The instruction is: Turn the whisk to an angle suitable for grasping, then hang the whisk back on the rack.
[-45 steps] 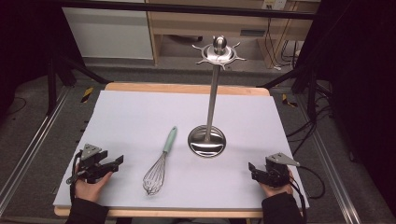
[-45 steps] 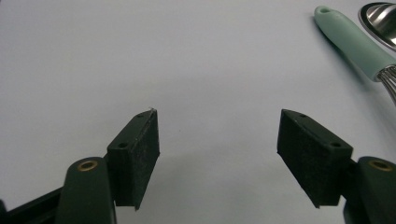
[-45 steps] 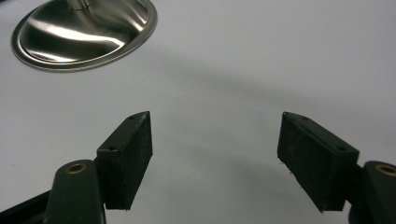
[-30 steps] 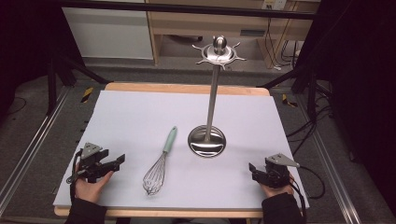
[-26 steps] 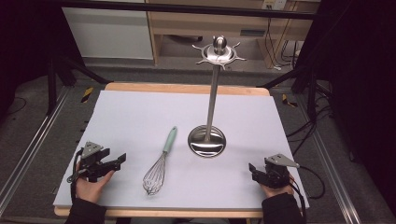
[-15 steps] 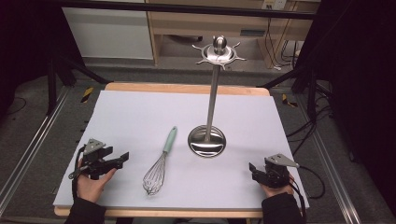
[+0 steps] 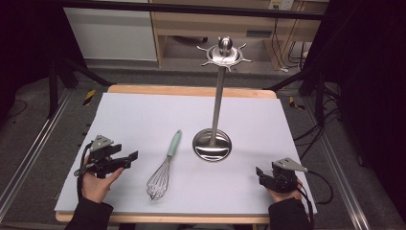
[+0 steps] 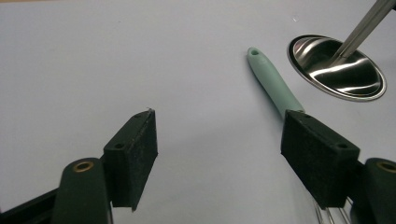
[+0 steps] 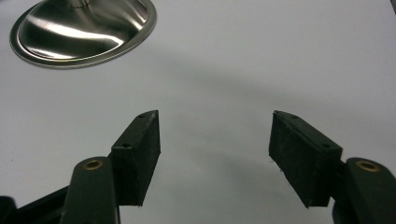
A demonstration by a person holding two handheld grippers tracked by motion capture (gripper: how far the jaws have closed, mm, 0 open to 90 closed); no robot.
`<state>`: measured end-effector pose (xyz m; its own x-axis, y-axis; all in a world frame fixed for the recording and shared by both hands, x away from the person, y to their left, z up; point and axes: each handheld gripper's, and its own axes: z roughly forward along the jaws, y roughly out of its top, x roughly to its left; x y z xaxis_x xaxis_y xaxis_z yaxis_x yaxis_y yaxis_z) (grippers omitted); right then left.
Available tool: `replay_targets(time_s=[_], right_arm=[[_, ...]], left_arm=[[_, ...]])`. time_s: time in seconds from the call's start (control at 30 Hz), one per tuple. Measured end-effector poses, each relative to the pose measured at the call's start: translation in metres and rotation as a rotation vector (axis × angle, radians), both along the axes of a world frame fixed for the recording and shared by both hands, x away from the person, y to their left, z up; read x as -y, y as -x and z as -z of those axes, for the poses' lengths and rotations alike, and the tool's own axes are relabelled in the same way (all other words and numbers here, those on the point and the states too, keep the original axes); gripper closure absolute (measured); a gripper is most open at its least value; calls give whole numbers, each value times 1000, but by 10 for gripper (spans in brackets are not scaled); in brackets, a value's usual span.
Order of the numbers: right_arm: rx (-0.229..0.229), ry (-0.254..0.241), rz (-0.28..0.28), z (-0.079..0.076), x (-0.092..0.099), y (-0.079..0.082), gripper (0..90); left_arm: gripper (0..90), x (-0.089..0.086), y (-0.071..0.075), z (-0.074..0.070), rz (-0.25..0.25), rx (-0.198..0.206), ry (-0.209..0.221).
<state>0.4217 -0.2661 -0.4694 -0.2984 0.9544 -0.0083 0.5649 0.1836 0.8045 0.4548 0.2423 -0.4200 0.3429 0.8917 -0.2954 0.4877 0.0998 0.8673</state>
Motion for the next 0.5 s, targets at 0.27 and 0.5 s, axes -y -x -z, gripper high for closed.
replay_targets(time_s=[0.27, 0.5], right_arm=[[0, 8, -3, 0, 0, 0, 343], [4, 3, -5, -1, 0, 0, 342]], left_arm=[[272, 14, -4, -9, 27, 7, -4], [295, 31, -9, -18, 66, -2, -32]])
